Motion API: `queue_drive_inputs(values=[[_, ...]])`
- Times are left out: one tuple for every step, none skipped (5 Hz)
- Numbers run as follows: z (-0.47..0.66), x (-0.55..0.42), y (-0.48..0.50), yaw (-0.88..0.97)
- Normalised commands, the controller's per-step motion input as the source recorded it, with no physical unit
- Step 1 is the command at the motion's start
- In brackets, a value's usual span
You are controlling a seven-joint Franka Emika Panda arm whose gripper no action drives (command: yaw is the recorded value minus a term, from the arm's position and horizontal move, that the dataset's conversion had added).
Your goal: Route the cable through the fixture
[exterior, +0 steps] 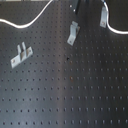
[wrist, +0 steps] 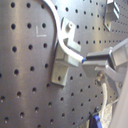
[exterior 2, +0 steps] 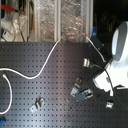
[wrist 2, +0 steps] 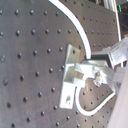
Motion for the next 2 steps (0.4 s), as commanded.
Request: queue_drive_inputs(values=[[0.23, -0.172, -0.067, 0.08], [0.06, -0.131, 0.158, 0.07]])
